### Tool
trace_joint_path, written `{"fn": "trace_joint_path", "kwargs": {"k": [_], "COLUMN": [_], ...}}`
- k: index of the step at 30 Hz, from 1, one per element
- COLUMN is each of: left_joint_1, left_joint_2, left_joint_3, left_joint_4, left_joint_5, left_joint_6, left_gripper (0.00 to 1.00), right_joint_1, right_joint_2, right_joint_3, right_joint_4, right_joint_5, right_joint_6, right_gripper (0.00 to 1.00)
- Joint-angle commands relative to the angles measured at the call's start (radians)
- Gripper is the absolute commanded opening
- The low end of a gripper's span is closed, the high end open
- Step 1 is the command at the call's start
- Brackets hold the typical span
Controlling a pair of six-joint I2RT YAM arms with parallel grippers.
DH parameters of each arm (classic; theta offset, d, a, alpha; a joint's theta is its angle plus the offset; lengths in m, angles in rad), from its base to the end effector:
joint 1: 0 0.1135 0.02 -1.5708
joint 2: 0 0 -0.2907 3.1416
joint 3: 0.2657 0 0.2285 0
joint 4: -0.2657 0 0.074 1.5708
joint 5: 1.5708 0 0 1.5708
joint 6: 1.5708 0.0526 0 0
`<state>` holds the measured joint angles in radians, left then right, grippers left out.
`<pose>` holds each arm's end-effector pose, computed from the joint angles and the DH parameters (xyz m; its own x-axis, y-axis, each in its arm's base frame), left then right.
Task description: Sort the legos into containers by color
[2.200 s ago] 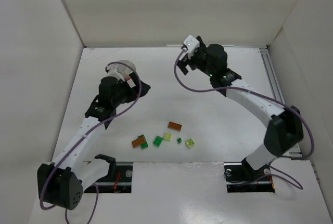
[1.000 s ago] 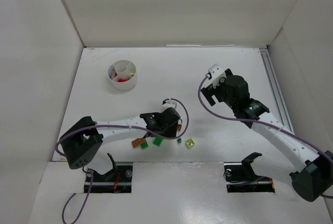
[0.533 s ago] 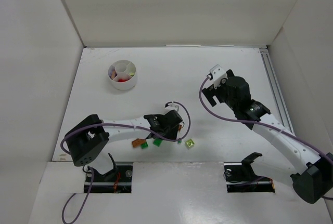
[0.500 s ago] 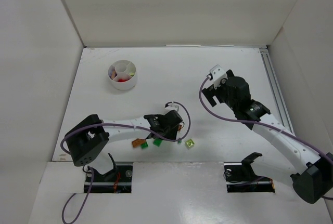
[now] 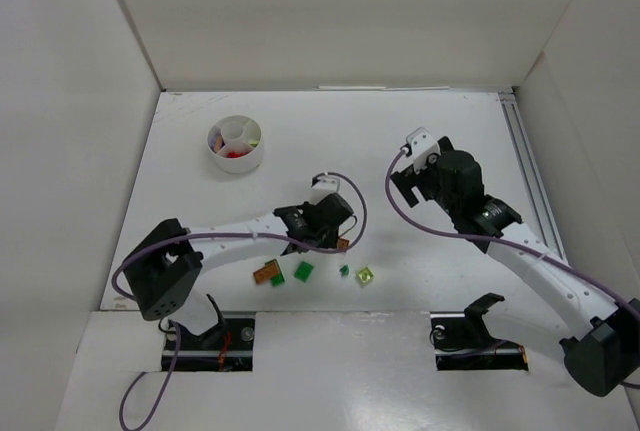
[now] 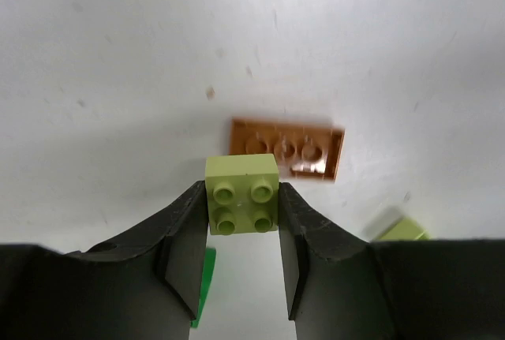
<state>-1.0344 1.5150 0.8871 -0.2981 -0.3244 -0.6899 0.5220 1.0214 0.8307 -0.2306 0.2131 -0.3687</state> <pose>0.1636 -0.2423 0.2238 -0.7713 0.1168 -0.6257 0.2930 0.9379 -0.1861 0.1880 0.0953 0.3273 -0.2153 -0.5302 -0.8201 -0.4263 0.8066 -0.4096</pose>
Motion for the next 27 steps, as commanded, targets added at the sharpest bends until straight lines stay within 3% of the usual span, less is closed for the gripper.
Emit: {"fn": "trace_joint_path", "kwargs": {"k": [1,7,12,19,27], "left_joint_1": [0.109,0.341,0.545,0.683,0.701], "left_joint_2": [-0.075,-0.122,-0.046,0.141,0.306], "left_joint_3": [0.084,0.121,0.263,0.467,0.671], "left_joint_4": [-0.007,0.199,0.283,0.297,0.130], "left_joint_5": [-0.136,-0.160,-0.114,-0.153,-0.277], "left_joint_6": [0.009,0.113,0.182,0.196,0.196], "left_gripper": [0.20,0.20,0.20,0.21,0.24], "right_joint_1": [-0.008,-0.048,-0.082,-0.140,-0.197], "right_joint_2": [-0.026,-0.017,0.014,0.051,0.051], "right_joint_3": [-0.016,-0.025,-0.016,0.004,0.004], "right_joint_4": [0.046,0.059,0.059,0.059,0.050], "right_joint_5": [0.025,0.016,0.016,-0.012,-0.032], "right_joint_6": [0.014,0.014,0.014,0.014,0.014], "right_gripper": [0.99,0.99,0.99,0.99,0.99]}}
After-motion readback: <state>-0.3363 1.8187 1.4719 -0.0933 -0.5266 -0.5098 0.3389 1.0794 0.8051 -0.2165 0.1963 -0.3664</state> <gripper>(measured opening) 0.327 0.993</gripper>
